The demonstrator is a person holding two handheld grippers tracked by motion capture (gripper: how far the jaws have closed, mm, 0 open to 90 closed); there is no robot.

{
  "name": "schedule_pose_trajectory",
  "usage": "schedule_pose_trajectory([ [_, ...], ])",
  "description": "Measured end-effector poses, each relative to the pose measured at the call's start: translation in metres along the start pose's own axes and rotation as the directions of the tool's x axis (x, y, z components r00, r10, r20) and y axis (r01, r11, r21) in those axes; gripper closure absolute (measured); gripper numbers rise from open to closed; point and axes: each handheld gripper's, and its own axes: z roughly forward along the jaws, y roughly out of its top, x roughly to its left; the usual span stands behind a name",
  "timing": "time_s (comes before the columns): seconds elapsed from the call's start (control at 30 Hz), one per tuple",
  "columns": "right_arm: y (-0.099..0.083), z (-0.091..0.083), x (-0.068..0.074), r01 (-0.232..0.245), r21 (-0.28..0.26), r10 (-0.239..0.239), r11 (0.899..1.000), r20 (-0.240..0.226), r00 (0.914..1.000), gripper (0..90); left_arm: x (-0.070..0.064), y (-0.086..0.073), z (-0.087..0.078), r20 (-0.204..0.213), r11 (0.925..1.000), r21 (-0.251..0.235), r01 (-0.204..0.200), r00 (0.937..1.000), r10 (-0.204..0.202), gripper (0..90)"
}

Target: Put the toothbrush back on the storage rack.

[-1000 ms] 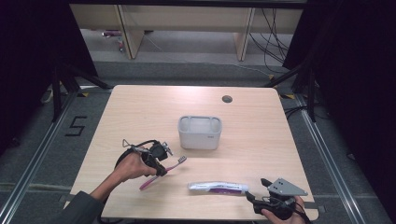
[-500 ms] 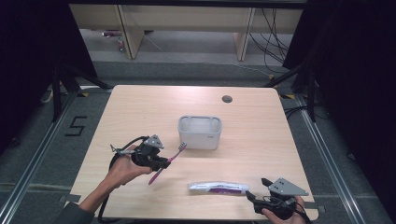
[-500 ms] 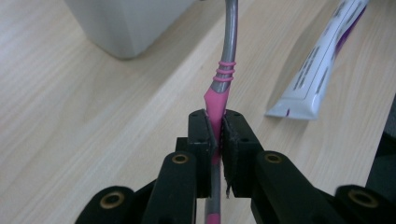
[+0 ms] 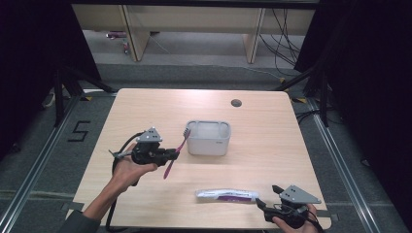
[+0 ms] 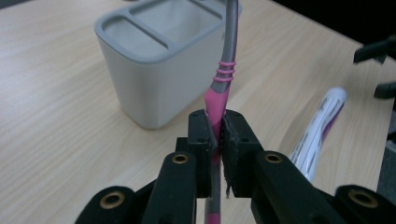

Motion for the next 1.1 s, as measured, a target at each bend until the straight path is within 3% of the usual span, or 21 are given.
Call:
schedule_pose_trajectory([
  [0.2,0.0,0.0,0.0,-0.001,-0.001,0.001,1.0,0.0,1.0,24.7,0.003,0.013,-0.003,-0.014,0.9965,-0.076,0.033,0.9993,-0.034,82.1],
  [0.47,0.0,-0.001,0.0,-0.009,0.002,0.009,1.0,0.003,1.0,24.7,0.006,0.024,-0.004,-0.031,0.9913,-0.122,0.049,0.9981,-0.053,82.1],
  [0.53,0.0,0.0,-0.001,0.003,-0.006,-0.003,1.0,-0.003,1.0,24.7,0.009,0.028,-0.003,-0.032,0.9866,-0.153,0.056,0.9976,-0.061,82.1],
  [0.57,0.0,-0.001,0.002,-0.033,0.007,0.033,0.999,0.0,0.9995,24.7,0.009,0.03,-0.004,-0.044,0.9869,-0.152,0.055,0.9971,-0.062,82.1],
  [0.6,0.0,0.0,-0.002,0.006,-0.009,-0.007,1.0,-0.002,1.0,24.7,0.009,0.031,-0.004,-0.045,0.9842,-0.167,0.058,0.9968,-0.066,82.2],
  [0.73,0.0,0.0,-0.002,0.005,-0.006,-0.005,1.0,0.0,1.0,24.7,0.01,0.036,-0.005,-0.055,0.9805,-0.188,0.055,0.9963,-0.066,82.1],
  [0.83,0.0,0.0,-0.001,0.002,-0.005,-0.002,1.0,0.005,1.0,24.7,0.009,0.044,-0.002,-0.065,0.9717,-0.229,0.057,0.9952,-0.074,82.1],
  [0.87,0.0,0.0,-0.003,0.041,-0.016,-0.04,0.999,0.008,0.9991,24.7,0.009,0.046,0.0,-0.059,0.9691,-0.239,0.06,0.9953,-0.077,82.1],
  [0.9,0.0,0.0,-0.003,0.041,-0.016,-0.04,0.999,0.008,0.9991,24.7,0.009,0.046,0.0,-0.059,0.9691,-0.239,0.06,0.9953,-0.077,82.1],
  [1.1,0.0,0.0,-0.001,-0.002,-0.006,0.002,1.0,0.0,1.0,24.7,0.009,0.06,0.007,-0.072,0.9642,-0.257,0.064,0.9937,-0.086,82.1],
])
